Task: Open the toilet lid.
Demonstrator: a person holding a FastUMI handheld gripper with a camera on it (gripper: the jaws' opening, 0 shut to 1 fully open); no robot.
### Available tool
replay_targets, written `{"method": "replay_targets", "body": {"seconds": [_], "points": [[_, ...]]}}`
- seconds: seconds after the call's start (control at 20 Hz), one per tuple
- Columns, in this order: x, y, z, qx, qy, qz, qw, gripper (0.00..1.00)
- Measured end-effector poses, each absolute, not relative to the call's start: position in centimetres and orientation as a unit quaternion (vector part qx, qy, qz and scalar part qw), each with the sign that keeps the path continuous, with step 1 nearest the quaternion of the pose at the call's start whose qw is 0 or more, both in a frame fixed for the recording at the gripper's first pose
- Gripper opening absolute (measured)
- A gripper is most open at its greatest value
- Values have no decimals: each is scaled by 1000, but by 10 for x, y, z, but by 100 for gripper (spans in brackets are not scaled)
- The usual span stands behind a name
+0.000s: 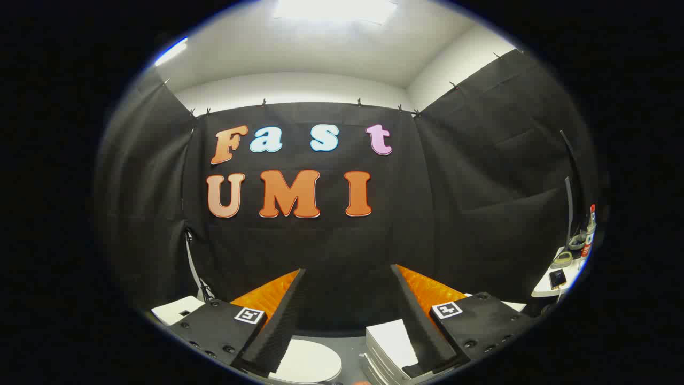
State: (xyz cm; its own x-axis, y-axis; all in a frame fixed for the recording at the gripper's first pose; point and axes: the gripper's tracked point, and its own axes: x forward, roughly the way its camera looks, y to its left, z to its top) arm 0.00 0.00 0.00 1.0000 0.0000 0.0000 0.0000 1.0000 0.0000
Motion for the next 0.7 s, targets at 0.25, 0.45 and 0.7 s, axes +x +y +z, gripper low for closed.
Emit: {"method": "replay_targets", "body": {"seconds": [0.25, 0.45, 0.7], "points": [[3, 9, -2, 4, -8, 8, 1000, 98], [6, 14, -6, 12, -6, 9, 1000, 98], [6, 15, -11, 5, -5, 6, 1000, 98]]}}
